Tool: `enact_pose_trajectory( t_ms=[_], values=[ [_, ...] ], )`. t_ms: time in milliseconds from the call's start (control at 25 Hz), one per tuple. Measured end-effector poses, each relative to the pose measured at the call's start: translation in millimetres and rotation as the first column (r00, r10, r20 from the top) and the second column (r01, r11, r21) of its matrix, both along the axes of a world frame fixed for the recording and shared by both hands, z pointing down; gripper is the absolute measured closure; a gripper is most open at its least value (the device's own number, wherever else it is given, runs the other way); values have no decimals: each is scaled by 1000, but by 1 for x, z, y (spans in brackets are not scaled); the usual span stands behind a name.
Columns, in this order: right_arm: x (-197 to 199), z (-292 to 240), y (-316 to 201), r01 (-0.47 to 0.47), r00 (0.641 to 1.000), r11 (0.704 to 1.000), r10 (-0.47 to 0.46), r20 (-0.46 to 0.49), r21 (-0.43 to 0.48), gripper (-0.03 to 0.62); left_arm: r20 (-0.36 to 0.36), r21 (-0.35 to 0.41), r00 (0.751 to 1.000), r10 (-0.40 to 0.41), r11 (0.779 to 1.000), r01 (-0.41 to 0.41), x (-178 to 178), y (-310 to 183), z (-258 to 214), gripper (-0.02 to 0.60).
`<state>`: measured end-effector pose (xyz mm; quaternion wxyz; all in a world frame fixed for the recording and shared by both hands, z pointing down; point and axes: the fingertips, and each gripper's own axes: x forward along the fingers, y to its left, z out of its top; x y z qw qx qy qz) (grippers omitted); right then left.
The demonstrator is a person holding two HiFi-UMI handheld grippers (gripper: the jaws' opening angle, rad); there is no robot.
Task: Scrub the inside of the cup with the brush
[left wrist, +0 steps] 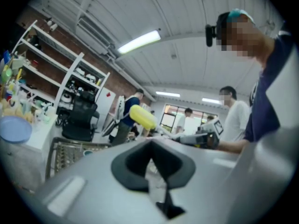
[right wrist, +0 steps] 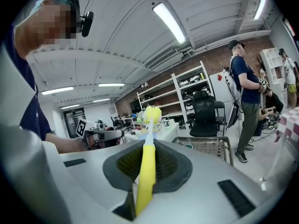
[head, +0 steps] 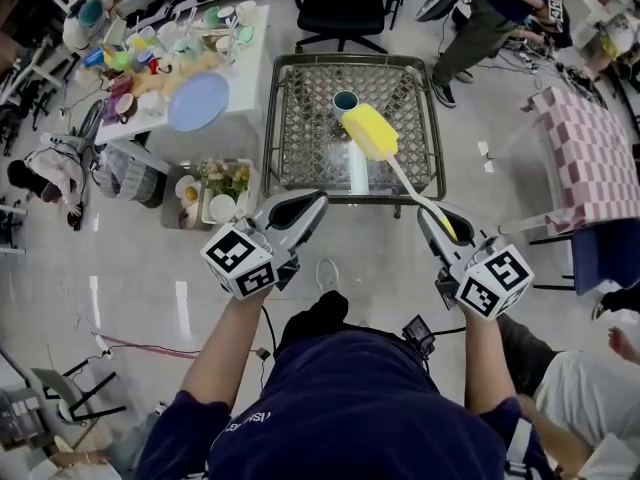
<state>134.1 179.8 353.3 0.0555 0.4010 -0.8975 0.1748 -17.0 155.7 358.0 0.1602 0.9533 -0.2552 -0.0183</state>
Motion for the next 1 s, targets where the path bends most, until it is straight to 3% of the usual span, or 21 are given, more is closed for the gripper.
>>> enact_pose_trajectory(
  t_ms=[400,1000],
  values=[
    [-22,6,-76,-40,999,999,40,-23,-20,565,12,-21,999,35,999,-35,-24,-80,12,578],
    [-18,18,-154,-44,999,998,42,-33,-44,565,39,-40,998,50,998,-48,-12,-164,32,578]
  ],
)
